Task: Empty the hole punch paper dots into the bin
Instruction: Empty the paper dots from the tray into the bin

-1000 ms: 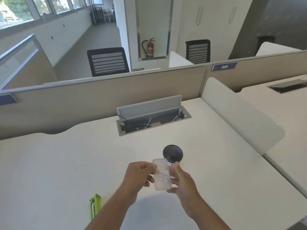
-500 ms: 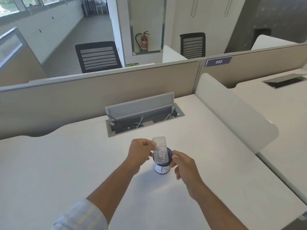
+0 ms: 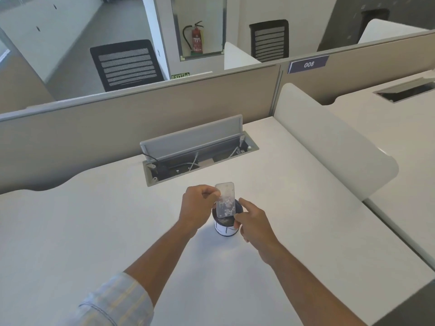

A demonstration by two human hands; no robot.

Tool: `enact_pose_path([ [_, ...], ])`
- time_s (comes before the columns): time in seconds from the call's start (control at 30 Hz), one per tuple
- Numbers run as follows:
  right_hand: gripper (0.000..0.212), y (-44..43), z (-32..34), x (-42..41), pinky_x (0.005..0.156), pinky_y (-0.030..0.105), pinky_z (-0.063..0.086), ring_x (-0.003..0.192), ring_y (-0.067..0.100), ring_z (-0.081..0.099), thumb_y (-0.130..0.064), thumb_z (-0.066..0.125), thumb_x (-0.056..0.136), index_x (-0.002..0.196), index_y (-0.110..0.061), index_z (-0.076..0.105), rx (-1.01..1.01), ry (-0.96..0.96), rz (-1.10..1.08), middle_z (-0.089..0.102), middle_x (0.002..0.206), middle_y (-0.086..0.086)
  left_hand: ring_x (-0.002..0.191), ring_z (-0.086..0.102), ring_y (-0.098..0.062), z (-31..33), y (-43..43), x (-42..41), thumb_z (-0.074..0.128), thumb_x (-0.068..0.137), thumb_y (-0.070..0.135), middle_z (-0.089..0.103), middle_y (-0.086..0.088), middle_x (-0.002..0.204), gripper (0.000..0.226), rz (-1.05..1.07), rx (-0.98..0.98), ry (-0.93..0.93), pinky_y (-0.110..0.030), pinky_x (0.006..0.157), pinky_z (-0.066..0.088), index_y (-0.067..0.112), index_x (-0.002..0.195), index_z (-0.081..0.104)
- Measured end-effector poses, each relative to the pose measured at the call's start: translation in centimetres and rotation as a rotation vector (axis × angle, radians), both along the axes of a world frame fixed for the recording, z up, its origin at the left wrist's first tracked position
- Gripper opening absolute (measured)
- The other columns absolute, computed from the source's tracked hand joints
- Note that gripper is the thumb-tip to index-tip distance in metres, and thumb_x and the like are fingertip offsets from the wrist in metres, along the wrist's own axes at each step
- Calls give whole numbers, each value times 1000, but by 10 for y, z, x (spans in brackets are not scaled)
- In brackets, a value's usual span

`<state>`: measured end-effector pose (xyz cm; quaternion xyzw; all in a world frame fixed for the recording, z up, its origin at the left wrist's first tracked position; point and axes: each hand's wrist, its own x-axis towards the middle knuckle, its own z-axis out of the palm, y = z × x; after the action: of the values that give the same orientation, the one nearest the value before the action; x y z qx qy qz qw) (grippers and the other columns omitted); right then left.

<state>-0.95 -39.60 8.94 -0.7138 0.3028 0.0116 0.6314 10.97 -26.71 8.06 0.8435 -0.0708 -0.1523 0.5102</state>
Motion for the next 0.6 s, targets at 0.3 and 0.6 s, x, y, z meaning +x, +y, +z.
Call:
enact_pose_path([
  [0.3,43,7,-3,-6,59,17,40,56,5,53,-7,53,92,118,-40,59,69,-56,-21,69,72,-7,90,79,-20,-4,5,-12,75,98,20,84,-2,96,13,-26,43,-156,-42,89,67,13,104,85],
  [0.6,53,17,-2,-15,52,12,40,49,0,53,0,49,96,116,-47,61,83,-97,-2,68,81,-4,91,77,-18,-10,11,-27,74,99,16,78,6,93,13,-37,40,-225,-34,87,63,11,105,85],
])
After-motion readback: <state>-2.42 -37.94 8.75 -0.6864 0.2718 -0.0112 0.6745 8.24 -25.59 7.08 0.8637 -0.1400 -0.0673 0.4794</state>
